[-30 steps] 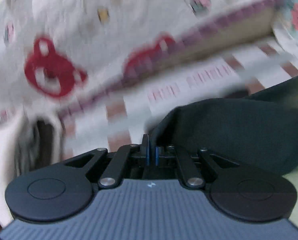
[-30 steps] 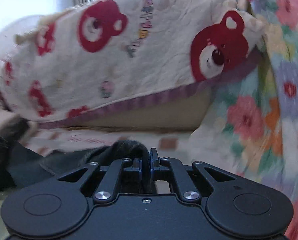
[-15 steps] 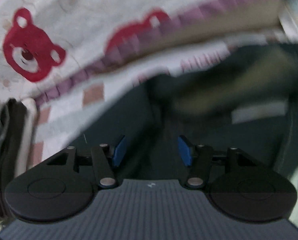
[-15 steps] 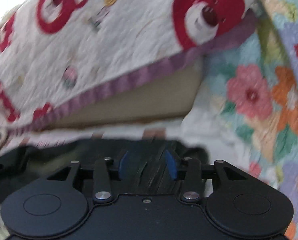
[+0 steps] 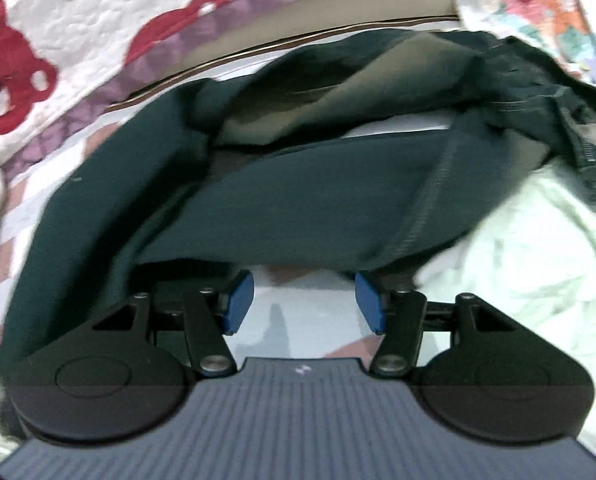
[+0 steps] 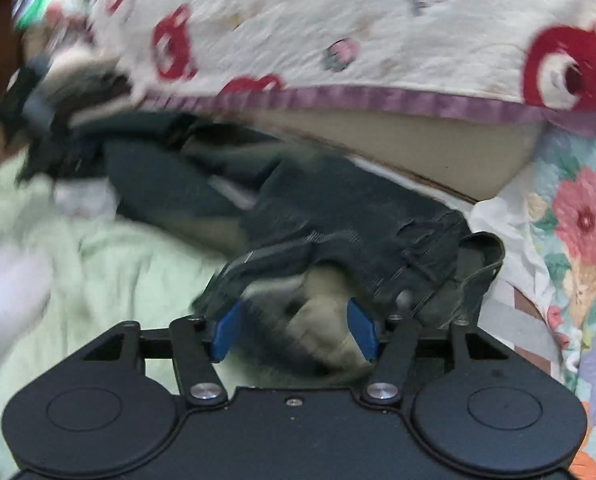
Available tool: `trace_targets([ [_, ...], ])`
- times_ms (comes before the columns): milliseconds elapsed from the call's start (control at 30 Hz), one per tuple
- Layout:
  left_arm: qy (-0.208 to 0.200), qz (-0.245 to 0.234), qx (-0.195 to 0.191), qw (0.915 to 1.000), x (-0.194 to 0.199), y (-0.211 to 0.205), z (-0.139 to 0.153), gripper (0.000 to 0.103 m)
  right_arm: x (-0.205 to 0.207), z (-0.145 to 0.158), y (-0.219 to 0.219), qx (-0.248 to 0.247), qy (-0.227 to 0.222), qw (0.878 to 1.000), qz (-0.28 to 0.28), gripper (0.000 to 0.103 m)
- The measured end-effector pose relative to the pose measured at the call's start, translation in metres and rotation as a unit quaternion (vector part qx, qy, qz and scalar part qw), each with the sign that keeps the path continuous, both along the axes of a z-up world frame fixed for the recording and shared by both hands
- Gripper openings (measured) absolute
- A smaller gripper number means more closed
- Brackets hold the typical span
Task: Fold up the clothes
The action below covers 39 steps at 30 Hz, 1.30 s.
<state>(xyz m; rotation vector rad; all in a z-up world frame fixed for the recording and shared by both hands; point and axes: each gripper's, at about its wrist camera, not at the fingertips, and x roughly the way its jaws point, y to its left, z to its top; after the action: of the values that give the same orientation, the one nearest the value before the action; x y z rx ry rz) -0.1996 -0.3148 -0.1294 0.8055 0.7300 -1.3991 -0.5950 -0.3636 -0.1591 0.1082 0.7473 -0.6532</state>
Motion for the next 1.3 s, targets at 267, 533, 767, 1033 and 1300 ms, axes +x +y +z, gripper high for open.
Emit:
trace_targets([
  [267,0.031,-0.026,-0.006,0.9992,-0.044,-0.014,-0.009,0.056,0.027,-0.032,0.019,-0.127,0.167,0.977,0.047,0.062],
  [533,-0.040,-0.070,-0.020,0.9966,-0.067,-0.004,-0.021,0.066,0.023,-0.047,0.020,-0.168,0.198,0.966,0.021,0.063],
  [767,-0.090,-0.067,0.007,0.9936,-0.071,-0.034,-0.024,0.077,0.047,-0.060,0.016,-0.162,0.189,0.968,0.013,0.063],
  [1033,-0.060,-0.002,0.011,0.9981,-0.063,-0.043,-0.041,0.014,0.013,0.000,-0.046,-0.043,-0.016,0.990,-0.134,0.016],
  [1300,-0.083,0.005,-0.084,0.9930,-0.074,-0.051,0.020,0.004,-0.061,0.075,-0.096,-0.055,-0.073,0.969,-0.230,0.012],
])
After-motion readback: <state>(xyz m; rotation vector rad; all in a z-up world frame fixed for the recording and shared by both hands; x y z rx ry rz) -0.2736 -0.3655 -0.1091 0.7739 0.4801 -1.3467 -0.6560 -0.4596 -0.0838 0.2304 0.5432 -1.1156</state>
